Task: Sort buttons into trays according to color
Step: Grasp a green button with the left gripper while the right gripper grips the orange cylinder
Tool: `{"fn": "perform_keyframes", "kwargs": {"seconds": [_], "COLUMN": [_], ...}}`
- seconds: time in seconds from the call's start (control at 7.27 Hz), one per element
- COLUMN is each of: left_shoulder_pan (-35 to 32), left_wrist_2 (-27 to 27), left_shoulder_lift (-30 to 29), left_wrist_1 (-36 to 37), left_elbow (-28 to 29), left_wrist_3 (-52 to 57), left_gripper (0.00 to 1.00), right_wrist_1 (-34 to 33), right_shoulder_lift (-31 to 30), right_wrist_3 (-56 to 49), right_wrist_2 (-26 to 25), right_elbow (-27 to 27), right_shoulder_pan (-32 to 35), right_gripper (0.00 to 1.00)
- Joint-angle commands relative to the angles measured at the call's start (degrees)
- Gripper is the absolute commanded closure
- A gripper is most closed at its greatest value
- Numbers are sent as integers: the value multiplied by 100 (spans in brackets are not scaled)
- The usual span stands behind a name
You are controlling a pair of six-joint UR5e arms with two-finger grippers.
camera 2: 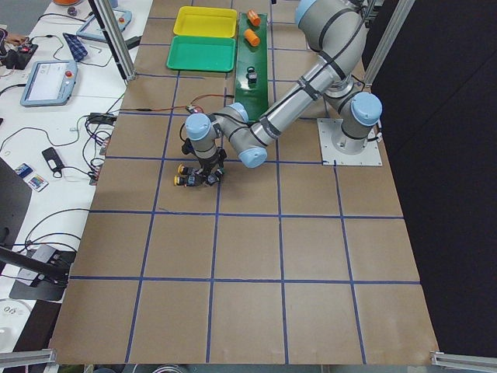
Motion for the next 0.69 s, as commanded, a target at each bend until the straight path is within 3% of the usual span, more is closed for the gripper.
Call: {"fn": "perform_keyframes", "kwargs": {"seconds": [0.0,0.14,0.41,0.55], "left_shoulder_pan": [3,-14,-67,-119], "left_wrist_2": [1,-8,18,27], "left_shoulder_lift": [-49,-23,143,379], "left_wrist_1": [1,-7,-130,-487], "left_elbow": [-10,-97,-133,-134], "left_wrist_3": [0,9,-26,-261], "left_gripper": [0,17,99,100], "right_wrist_1": [7,8,8,8], "right_shoulder_lift": [0,0,0,0], "right_wrist_3": [4,5,-4,-4], "right_wrist_2": [0,0,0,0], "right_elbow": [0,9,0,0], "right_shoulder_pan": [0,0,0,0], "right_gripper": [0,0,0,0]}}
